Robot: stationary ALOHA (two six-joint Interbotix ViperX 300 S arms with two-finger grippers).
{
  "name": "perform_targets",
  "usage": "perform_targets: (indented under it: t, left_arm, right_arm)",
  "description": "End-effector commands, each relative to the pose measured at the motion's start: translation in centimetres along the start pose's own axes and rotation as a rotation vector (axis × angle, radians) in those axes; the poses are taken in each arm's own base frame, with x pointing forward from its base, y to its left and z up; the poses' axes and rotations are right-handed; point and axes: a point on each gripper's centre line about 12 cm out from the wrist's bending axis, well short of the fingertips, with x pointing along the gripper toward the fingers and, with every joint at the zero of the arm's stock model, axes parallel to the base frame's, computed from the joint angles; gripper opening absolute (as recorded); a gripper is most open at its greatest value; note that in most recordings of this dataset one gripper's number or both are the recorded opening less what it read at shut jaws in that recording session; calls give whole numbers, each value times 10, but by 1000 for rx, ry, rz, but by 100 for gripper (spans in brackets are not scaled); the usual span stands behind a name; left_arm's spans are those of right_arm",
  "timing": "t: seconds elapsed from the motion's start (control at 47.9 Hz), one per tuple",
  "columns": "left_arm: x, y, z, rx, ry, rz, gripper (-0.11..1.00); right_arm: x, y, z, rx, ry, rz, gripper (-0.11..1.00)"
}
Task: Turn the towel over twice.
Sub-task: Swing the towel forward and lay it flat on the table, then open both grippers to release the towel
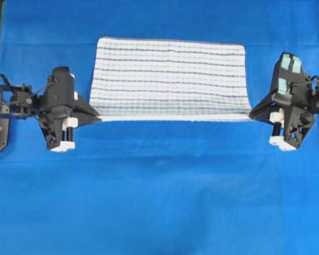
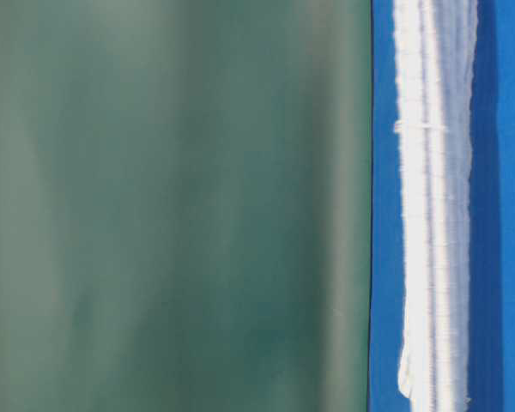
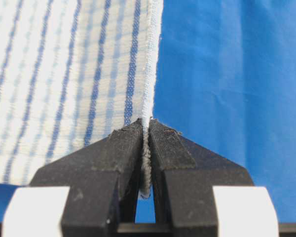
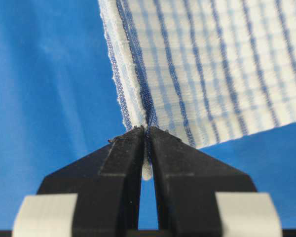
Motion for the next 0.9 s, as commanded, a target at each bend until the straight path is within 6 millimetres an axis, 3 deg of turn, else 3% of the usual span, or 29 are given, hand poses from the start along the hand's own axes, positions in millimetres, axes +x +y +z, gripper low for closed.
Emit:
perform_targets:
  t: [0.0,0.313,0.71,0.793,0.877]
  left_arm:
    - [4,-5,3,2,-2,-14,2]
    - [15,-19,-3,28,32,-51,2]
    - [26,-22,-6,38,63,-57,3]
    - [25,-22,-6,38,67,-57,6]
    - [25,-24,-7,43,71,-63,17]
  right_arm:
    - [4,8,-3,0,15,23,8]
    - [25,22,-19,17,87,47,8]
    - [34,23,-18,24,112,34,8]
    - [34,24,-18,24,111,36,8]
    - [35,24,-18,26,112,36,8]
